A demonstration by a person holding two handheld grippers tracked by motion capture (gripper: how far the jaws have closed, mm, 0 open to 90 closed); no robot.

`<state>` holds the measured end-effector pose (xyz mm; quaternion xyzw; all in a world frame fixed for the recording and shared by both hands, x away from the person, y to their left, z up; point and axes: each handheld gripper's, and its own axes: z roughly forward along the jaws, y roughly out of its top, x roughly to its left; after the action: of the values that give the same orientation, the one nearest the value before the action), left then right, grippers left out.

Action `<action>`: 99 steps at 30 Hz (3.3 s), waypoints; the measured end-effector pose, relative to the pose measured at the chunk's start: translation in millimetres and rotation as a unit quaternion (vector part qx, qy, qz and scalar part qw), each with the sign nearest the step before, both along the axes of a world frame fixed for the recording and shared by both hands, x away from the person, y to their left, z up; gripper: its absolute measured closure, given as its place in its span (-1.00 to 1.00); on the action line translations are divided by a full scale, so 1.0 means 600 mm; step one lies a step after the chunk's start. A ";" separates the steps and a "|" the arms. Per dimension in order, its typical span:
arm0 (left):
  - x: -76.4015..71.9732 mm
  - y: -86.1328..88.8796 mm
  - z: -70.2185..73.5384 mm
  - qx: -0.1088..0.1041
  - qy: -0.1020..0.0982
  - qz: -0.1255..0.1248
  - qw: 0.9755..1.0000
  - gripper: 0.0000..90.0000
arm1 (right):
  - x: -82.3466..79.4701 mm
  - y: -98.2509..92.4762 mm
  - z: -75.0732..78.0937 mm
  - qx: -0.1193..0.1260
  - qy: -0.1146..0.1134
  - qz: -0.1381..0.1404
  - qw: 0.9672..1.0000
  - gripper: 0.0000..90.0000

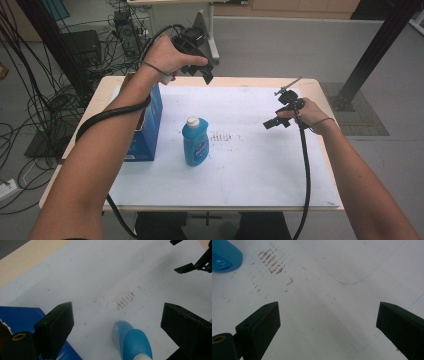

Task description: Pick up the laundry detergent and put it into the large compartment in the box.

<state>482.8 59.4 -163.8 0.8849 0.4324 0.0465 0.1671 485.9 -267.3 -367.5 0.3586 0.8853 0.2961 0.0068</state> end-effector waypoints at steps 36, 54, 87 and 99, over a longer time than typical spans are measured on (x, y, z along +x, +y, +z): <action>-0.078 0.019 0.022 -0.026 0.013 -0.047 0.998 -0.75 | 0.003 -0.004 -0.005 0.003 0.001 -0.003 1.000 -0.91; -0.132 0.012 0.009 -0.019 0.011 -0.081 0.996 -0.76 | 0.004 -0.004 -0.005 0.001 -0.001 -0.004 1.000 -0.91; -0.139 0.010 -0.078 0.016 0.033 -0.072 0.997 -0.76 | 0.000 -0.002 0.000 0.006 -0.006 -0.008 1.000 -0.92; -0.133 0.013 -0.104 0.029 0.029 -0.059 0.997 -0.76 | -0.001 -0.003 -0.001 0.009 -0.005 -0.009 1.000 -0.92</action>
<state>402.8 67.2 -226.1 0.9142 0.3829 0.0238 0.1309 485.5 -269.1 -368.1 0.3651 0.8791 0.3062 0.0108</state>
